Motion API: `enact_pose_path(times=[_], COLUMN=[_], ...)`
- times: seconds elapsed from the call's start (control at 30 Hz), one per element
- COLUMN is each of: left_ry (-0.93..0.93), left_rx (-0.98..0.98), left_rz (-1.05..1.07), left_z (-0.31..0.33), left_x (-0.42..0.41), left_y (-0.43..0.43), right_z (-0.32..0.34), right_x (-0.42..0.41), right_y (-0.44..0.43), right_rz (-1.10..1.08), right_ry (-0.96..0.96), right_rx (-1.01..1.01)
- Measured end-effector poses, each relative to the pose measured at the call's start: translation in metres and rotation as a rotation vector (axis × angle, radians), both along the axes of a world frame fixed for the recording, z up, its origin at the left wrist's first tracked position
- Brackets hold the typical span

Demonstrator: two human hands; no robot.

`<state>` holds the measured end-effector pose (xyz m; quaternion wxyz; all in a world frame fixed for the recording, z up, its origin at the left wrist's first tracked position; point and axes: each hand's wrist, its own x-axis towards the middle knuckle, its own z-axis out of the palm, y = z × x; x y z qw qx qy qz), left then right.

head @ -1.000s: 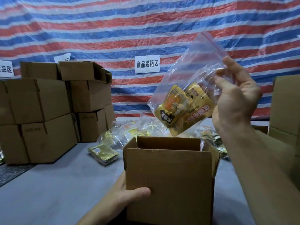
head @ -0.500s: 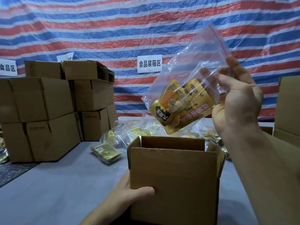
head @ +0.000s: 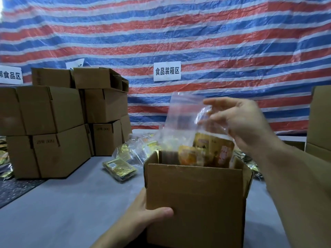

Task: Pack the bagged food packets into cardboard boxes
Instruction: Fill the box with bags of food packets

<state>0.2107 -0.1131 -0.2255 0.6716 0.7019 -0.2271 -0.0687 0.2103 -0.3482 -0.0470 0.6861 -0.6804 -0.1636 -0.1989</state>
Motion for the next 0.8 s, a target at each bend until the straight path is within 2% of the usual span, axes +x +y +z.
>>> enact_pose_path(times=[0.1,0.17,0.5,0.7,0.8], left_ry=[0.004,-0.01,-0.005,-0.016,0.008], left_rx=[0.0,0.008,-0.007,-0.017,-0.03], left_rz=[-0.007,-0.011,0.003,0.019,0.012], left_z=[0.001,0.0,-0.004,-0.005,-0.006], left_x=[0.001,0.002,0.004,0.004,0.004], left_y=[0.0,0.0,0.002,0.003,0.003], right_z=[-0.007,-0.009,-0.003,-0.006,-0.005], right_x=[0.004,0.005,0.003,0.003,0.002], right_y=[-0.005,-0.006,-0.013,-0.012,-0.013], right_rz=[-0.128,-0.12,-0.098,-0.082,-0.104], right_ry=[-0.036,0.01,0.007,0.084,0.125], right_rx=[-0.571,-0.767,-0.818,-0.685,-0.773])
